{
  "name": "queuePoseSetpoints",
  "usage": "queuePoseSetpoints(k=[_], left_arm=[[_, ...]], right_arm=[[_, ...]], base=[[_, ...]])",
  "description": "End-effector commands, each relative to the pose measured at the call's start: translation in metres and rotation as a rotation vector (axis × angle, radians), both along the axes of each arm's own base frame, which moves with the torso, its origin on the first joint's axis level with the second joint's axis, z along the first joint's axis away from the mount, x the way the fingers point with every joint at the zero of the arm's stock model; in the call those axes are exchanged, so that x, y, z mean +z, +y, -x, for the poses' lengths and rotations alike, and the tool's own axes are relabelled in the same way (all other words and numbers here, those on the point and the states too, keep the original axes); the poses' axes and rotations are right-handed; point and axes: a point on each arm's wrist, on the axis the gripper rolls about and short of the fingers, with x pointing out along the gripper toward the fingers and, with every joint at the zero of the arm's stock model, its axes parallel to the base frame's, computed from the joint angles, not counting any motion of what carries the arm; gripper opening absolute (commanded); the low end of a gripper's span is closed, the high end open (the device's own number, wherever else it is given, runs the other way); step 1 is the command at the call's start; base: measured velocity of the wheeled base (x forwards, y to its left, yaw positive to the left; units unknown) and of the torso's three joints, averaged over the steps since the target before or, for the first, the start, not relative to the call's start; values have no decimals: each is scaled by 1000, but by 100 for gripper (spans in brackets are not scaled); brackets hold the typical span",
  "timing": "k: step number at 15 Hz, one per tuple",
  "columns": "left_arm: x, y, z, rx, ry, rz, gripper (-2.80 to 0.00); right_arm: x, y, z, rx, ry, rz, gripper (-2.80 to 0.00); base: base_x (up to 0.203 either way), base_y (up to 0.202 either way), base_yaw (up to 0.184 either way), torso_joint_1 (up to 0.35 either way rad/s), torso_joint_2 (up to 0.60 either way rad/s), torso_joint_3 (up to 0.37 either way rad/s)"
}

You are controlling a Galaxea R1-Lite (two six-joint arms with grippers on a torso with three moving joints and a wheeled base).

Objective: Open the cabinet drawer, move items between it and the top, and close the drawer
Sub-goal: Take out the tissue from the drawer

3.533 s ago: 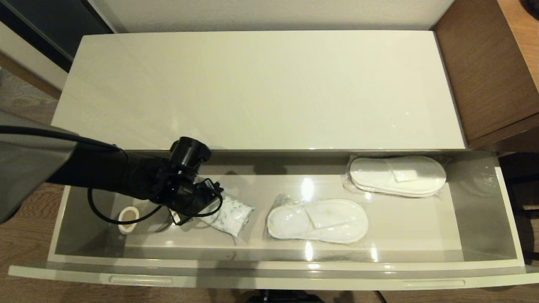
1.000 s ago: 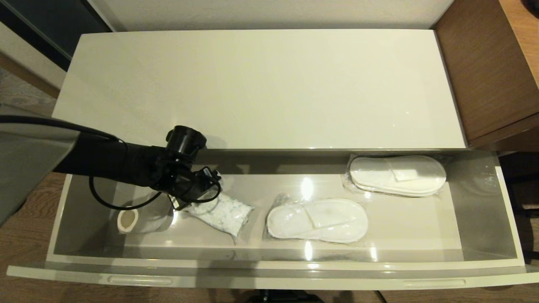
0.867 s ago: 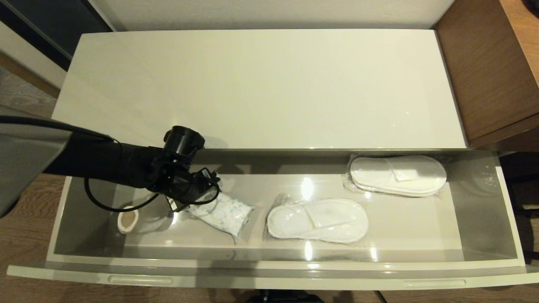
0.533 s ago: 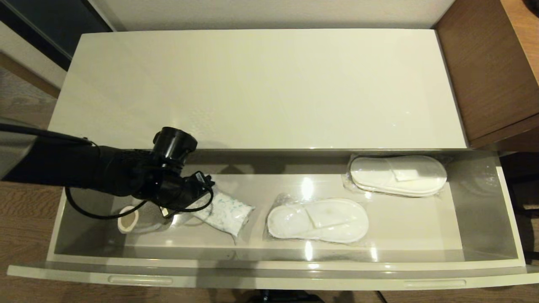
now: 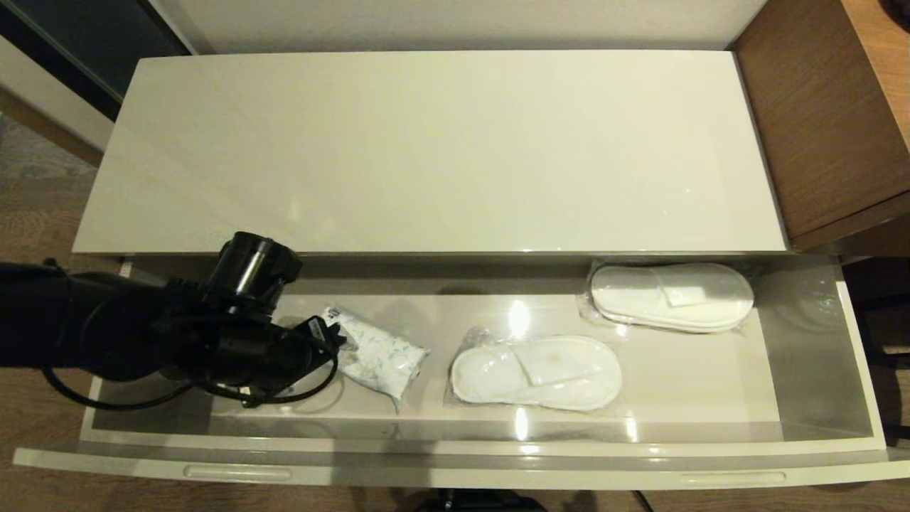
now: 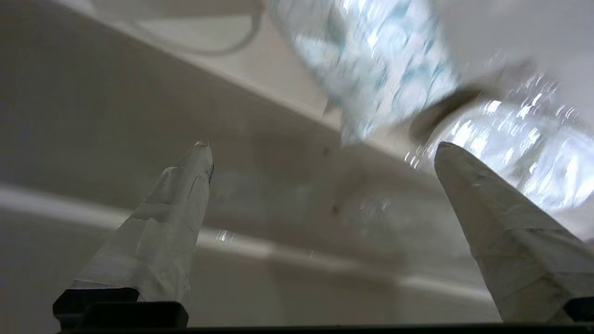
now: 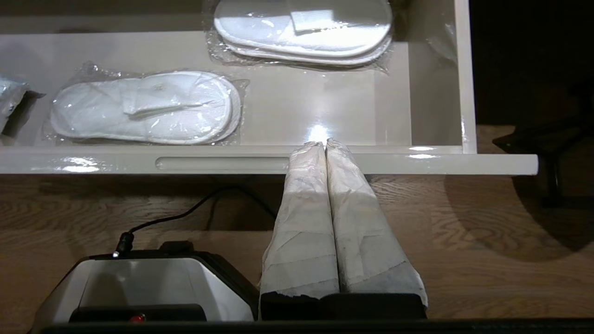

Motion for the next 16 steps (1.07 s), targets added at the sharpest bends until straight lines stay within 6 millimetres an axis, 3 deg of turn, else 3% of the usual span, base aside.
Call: queuePoseSetpoints(k=[1,7,16], left_arm=[[8,4,17,-35,-9,24,0],[2,15,51,-183,28,44,0],[-12,18,64,-271,74,59,0]], right_arm=[[0,0,0,2,3,1,-280],[0,0,0,0,3,1,-280],[0,0,0,0,3,0,-280]], base=[[0,0,0,0,0,0],[0,0,0,0,0,0],[0,0,0,0,0,0]])
